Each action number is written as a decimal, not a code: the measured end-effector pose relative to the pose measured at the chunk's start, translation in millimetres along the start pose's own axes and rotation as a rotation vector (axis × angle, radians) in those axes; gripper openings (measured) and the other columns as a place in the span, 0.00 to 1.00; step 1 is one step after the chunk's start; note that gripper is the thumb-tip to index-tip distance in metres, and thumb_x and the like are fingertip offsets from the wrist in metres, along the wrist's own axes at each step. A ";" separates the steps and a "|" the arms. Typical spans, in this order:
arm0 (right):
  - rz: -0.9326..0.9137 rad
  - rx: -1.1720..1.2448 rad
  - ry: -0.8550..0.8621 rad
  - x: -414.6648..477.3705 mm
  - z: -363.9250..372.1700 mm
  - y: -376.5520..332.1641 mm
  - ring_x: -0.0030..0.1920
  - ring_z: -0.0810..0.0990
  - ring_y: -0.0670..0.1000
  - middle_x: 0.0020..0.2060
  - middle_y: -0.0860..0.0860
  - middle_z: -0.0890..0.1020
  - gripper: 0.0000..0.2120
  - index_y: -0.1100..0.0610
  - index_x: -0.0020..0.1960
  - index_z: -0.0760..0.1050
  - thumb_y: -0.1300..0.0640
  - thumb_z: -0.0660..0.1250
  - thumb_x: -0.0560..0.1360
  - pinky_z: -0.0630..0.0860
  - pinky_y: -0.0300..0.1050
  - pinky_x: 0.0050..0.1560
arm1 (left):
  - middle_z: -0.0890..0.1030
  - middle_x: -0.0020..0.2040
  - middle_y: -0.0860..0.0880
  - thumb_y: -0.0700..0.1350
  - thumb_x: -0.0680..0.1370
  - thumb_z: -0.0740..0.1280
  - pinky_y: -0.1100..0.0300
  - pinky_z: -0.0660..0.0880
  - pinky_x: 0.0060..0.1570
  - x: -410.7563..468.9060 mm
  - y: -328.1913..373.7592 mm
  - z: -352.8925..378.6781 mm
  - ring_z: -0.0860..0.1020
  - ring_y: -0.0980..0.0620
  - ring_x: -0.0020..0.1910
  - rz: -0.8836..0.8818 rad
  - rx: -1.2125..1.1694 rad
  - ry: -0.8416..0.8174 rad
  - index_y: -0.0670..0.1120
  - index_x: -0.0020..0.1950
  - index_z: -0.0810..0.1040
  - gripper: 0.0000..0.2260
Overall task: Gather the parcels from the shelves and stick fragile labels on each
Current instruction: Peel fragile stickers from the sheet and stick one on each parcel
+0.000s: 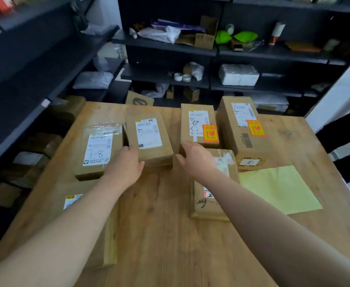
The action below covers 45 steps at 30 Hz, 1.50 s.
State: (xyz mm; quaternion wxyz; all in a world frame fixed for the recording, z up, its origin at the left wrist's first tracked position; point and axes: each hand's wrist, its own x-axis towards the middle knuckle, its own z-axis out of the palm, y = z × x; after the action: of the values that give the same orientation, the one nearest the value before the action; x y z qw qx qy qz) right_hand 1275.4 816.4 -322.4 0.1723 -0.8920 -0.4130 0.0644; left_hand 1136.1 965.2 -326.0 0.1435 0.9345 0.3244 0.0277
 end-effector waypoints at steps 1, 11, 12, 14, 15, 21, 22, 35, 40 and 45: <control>0.005 -0.013 -0.041 10.4 5.6 -5.5 0.53 0.78 0.56 0.53 0.54 0.78 0.13 0.58 0.59 0.71 0.51 0.62 0.78 0.77 0.52 0.48 | 0.73 0.47 0.46 0.49 0.77 0.64 0.53 0.73 0.44 6.1 -4.3 0.1 0.74 0.44 0.50 -0.006 0.008 -0.020 0.42 0.61 0.69 0.16; 0.110 0.137 -0.265 60.2 46.6 -17.8 0.54 0.78 0.59 0.55 0.58 0.79 0.22 0.60 0.65 0.64 0.55 0.68 0.74 0.76 0.56 0.56 | 0.78 0.48 0.44 0.43 0.72 0.70 0.56 0.72 0.38 50.5 -18.1 19.0 0.77 0.43 0.46 -0.083 -0.061 -0.109 0.42 0.55 0.73 0.14; 0.114 0.162 -0.253 59.0 47.4 -16.8 0.55 0.78 0.59 0.55 0.58 0.79 0.23 0.60 0.64 0.65 0.56 0.68 0.74 0.76 0.55 0.56 | 0.78 0.49 0.44 0.44 0.72 0.71 0.56 0.73 0.39 49.7 -18.0 19.9 0.77 0.43 0.47 -0.093 -0.101 -0.102 0.42 0.56 0.74 0.15; 0.124 0.214 -0.231 53.0 47.3 -14.4 0.53 0.79 0.57 0.54 0.55 0.80 0.22 0.59 0.63 0.68 0.56 0.69 0.72 0.77 0.52 0.54 | 0.79 0.51 0.45 0.45 0.71 0.72 0.54 0.75 0.43 44.3 -18.2 20.2 0.77 0.44 0.48 -0.103 -0.165 -0.092 0.43 0.56 0.75 0.16; 0.129 0.237 -0.223 48.1 46.1 -13.6 0.51 0.79 0.55 0.52 0.53 0.80 0.21 0.58 0.62 0.69 0.56 0.70 0.72 0.78 0.50 0.52 | 0.79 0.51 0.46 0.45 0.71 0.73 0.54 0.75 0.43 39.0 -18.3 19.3 0.77 0.45 0.47 -0.110 -0.186 -0.086 0.44 0.56 0.75 0.16; 0.073 0.301 -0.178 -4.5 29.5 -14.5 0.36 0.74 0.41 0.37 0.40 0.75 0.12 0.49 0.49 0.71 0.52 0.71 0.69 0.65 0.33 0.29 | 0.78 0.52 0.48 0.49 0.71 0.73 0.58 0.68 0.41 -23.0 -10.6 5.7 0.75 0.48 0.47 -0.108 -0.182 -0.014 0.44 0.59 0.73 0.20; 0.061 0.298 -0.179 -17.2 25.7 -15.8 0.37 0.75 0.42 0.38 0.42 0.76 0.13 0.50 0.50 0.72 0.51 0.71 0.68 0.65 0.33 0.29 | 0.79 0.53 0.47 0.50 0.71 0.73 0.58 0.69 0.42 -37.1 -7.9 2.9 0.76 0.47 0.49 -0.111 -0.178 -0.006 0.44 0.61 0.72 0.22; -0.114 0.274 -0.229 -219.7 -17.7 -15.5 0.40 0.77 0.50 0.41 0.49 0.80 0.14 0.55 0.52 0.74 0.52 0.72 0.69 0.69 0.41 0.34 | 0.80 0.53 0.46 0.53 0.69 0.74 0.56 0.72 0.43 -257.4 47.8 4.8 0.77 0.46 0.50 -0.205 -0.185 0.122 0.44 0.61 0.73 0.25; -0.147 0.267 -0.257 -287.1 -16.0 3.1 0.36 0.75 0.48 0.39 0.48 0.80 0.13 0.54 0.50 0.75 0.52 0.72 0.69 0.65 0.34 0.28 | 0.80 0.56 0.45 0.52 0.69 0.75 0.58 0.70 0.45 -326.2 69.1 32.2 0.76 0.45 0.54 -0.205 -0.211 0.154 0.43 0.61 0.75 0.25; -0.093 0.256 -0.286 -334.0 -15.7 24.7 0.36 0.77 0.46 0.40 0.47 0.80 0.14 0.54 0.53 0.75 0.51 0.72 0.69 0.69 0.36 0.28 | 0.80 0.52 0.49 0.55 0.69 0.73 0.63 0.62 0.33 -362.7 87.4 56.5 0.70 0.53 0.41 -0.166 -0.196 0.126 0.46 0.61 0.74 0.24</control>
State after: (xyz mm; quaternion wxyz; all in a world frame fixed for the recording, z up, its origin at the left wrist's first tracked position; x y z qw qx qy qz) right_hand 1079.8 544.1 -325.8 0.2266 -0.8245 -0.4626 0.2343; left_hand 910.8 662.8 -340.1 0.2153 0.8824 0.4046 0.1062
